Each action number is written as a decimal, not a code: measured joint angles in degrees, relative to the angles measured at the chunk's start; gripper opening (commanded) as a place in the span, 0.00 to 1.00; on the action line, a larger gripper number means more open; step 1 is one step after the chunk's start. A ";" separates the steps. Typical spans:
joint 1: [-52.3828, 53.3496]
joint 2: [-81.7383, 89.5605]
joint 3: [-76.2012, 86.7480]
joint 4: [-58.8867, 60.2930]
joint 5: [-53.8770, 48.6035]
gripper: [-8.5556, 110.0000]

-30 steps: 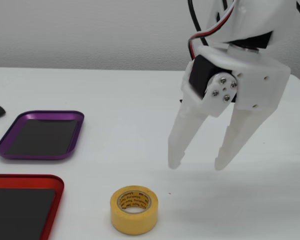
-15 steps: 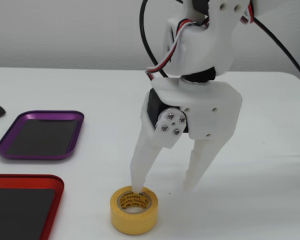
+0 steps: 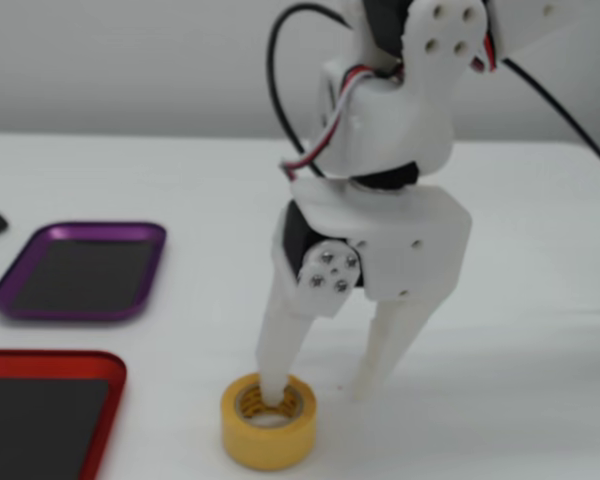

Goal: Grasp a tape and put it in the right purple dish.

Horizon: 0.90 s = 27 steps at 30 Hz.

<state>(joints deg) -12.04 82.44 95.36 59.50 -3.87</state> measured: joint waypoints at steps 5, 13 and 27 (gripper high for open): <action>0.00 0.00 1.41 -1.41 0.00 0.12; 0.09 0.00 2.11 -2.37 0.00 0.07; 0.18 4.75 3.25 0.88 0.18 0.07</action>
<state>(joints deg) -11.87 87.19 98.61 60.38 -3.69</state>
